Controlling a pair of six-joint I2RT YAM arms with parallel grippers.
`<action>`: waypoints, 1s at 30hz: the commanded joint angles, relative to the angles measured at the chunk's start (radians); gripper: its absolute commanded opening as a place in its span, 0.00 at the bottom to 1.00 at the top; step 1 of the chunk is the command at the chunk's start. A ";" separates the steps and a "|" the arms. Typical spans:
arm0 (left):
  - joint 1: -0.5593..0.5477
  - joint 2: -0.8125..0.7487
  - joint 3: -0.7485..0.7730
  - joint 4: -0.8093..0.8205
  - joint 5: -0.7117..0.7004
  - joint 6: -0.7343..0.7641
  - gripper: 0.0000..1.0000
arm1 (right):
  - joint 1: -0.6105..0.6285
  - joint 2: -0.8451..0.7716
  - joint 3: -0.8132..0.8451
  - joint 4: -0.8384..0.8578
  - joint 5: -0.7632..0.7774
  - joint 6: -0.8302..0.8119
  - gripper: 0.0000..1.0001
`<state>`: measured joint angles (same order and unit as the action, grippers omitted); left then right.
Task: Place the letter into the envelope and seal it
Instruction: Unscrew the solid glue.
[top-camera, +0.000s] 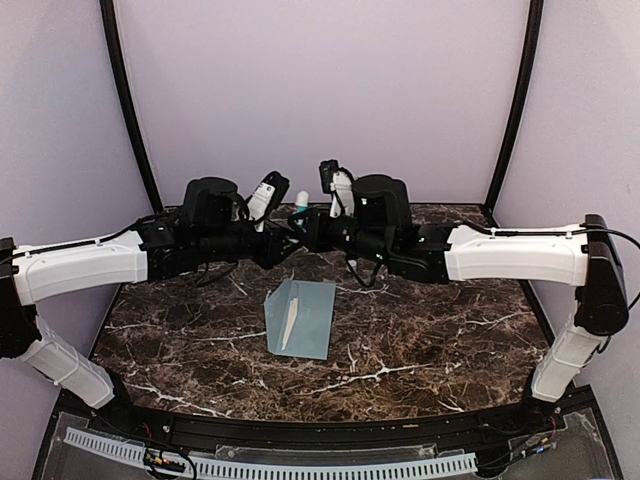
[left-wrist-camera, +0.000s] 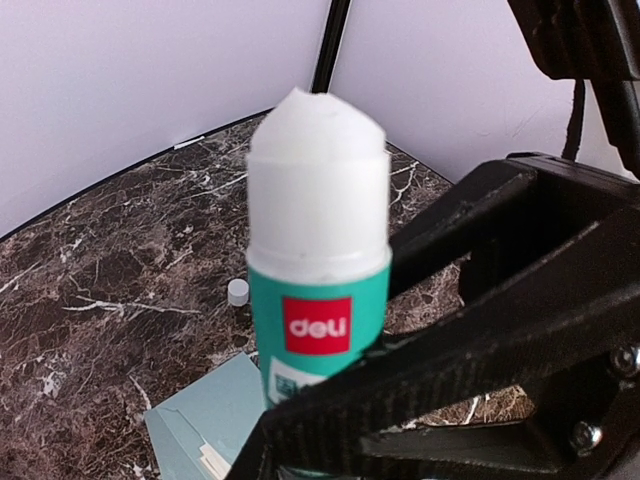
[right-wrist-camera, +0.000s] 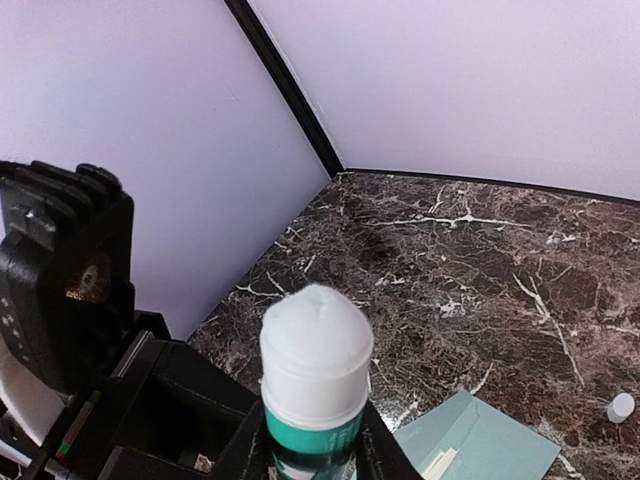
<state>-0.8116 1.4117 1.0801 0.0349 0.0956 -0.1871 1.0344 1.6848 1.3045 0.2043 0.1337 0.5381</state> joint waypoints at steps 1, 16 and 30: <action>0.020 -0.033 -0.014 0.046 0.019 -0.029 0.00 | 0.027 -0.078 -0.028 0.025 0.005 -0.029 0.36; 0.081 -0.106 -0.084 0.262 0.423 -0.131 0.00 | -0.124 -0.360 -0.320 0.223 -0.239 -0.055 0.75; 0.079 -0.051 -0.050 0.405 0.750 -0.184 0.00 | -0.139 -0.281 -0.251 0.372 -0.714 -0.079 0.65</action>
<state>-0.7330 1.3537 1.0054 0.3889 0.7616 -0.3622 0.8841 1.3602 0.9913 0.5117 -0.4484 0.4664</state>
